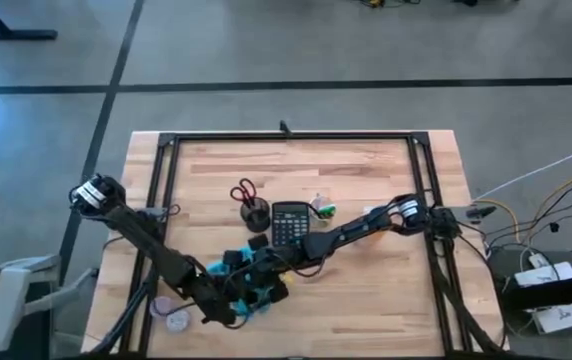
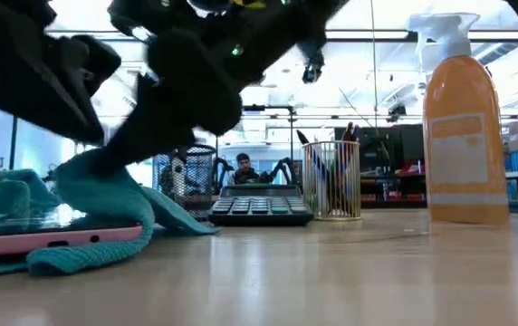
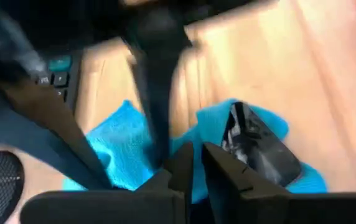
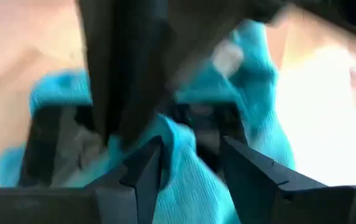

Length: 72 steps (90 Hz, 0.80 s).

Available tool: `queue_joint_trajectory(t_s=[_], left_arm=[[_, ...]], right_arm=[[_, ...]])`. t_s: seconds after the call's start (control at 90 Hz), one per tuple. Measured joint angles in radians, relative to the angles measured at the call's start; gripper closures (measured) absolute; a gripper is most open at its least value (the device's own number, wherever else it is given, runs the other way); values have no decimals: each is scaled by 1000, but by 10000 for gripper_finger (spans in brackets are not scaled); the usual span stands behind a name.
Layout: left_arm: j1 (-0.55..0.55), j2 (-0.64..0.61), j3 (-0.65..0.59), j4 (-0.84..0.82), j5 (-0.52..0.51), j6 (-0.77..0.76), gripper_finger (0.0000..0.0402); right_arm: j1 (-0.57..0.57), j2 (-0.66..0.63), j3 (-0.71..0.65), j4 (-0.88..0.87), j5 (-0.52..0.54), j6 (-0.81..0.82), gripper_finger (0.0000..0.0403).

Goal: Apply microfiber cloth
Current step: Wipe the front and back of the cellphone with the blue microfiber cloth

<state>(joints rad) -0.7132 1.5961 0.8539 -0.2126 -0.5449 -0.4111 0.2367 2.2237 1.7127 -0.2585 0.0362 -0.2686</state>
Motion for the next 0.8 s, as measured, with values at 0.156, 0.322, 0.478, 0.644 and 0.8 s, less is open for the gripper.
queue_joint_trajectory(t_s=[0.156,0.322,0.478,0.644,0.8], left_arm=[[7,55,0,-11,-19,-1,381],[11,75,0,-56,-6,-54,381],[11,68,2,-145,59,-171,381],[10,67,3,-169,68,-220,381],[10,67,2,-169,69,-223,381]], right_arm=[[7,-56,63,-248,-3,21,258],[8,-70,103,-421,-10,125,251],[7,-69,116,-445,-10,231,244],[7,-69,117,-432,-10,243,238],[7,-69,117,-427,-11,243,241]])
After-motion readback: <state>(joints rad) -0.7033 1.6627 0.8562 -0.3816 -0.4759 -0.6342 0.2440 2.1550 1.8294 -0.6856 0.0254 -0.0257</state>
